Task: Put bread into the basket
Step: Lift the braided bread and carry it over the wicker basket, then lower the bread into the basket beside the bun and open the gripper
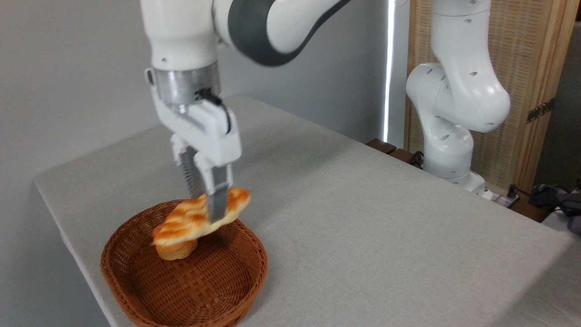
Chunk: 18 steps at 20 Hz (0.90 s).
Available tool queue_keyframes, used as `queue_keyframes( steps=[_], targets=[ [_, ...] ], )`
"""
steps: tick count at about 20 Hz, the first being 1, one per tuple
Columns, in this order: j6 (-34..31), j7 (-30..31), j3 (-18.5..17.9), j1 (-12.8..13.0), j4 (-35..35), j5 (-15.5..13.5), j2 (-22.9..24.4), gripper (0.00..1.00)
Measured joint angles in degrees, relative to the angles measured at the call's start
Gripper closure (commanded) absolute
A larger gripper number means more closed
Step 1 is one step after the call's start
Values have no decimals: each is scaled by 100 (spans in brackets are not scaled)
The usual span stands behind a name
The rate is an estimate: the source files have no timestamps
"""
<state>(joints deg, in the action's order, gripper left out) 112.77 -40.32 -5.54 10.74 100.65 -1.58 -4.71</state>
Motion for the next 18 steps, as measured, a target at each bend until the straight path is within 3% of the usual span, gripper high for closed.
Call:
queue_keyframes(
  steps=[2, 3, 6, 18],
  targets=[
    [395, 0, -1, 0, -42, 0, -214, 36],
    [533, 0, -2, 0, -52, 0, -298, 15],
    [651, 0, -4, -1, -68, 0, -451, 1],
    [651, -2, -11, -70, -93, 44, -452, 0]
  ],
)
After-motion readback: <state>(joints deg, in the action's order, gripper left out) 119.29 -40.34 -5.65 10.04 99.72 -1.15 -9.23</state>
